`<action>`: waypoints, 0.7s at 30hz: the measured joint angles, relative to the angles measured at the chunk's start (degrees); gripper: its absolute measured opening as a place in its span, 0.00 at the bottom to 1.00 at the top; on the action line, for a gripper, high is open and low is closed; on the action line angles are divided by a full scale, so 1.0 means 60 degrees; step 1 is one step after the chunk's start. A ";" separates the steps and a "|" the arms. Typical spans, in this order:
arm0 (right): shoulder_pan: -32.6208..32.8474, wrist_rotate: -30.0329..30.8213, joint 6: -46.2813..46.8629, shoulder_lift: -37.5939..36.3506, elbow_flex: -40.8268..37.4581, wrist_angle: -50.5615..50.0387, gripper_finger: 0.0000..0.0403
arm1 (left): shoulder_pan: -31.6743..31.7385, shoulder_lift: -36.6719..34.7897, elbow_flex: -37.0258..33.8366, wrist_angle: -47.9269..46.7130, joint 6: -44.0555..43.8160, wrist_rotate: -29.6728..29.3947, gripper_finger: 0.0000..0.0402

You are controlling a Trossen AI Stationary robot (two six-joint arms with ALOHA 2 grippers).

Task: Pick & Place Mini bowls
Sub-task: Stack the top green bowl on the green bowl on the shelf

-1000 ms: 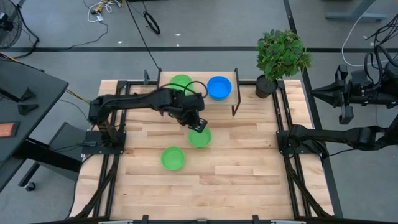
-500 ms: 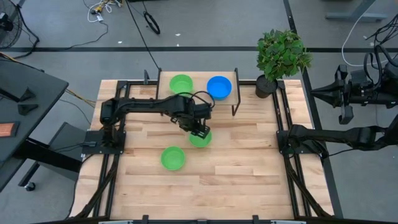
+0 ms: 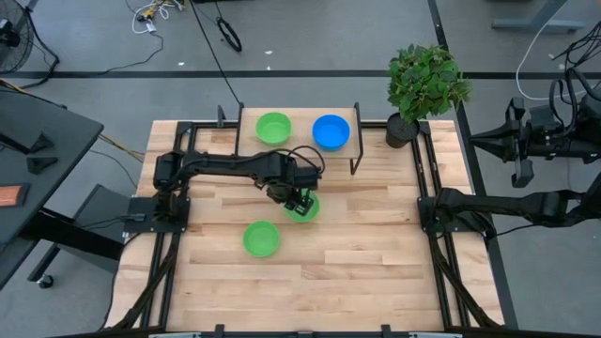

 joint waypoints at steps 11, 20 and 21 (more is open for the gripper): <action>0.0002 0.0000 0.0000 0.0000 0.0000 0.0004 0.06 | -0.0033 0.0000 -0.0972 0.0506 -0.0696 0.0169 0.31; 0.0002 0.0003 0.0000 0.0000 0.0000 0.0003 0.06 | -0.0035 0.0000 -0.1750 0.1705 -0.1451 0.0158 0.31; 0.0001 0.0000 0.0000 0.0000 0.0000 0.0004 0.06 | -0.0032 0.0000 -0.1803 0.1732 -0.1586 0.0155 0.31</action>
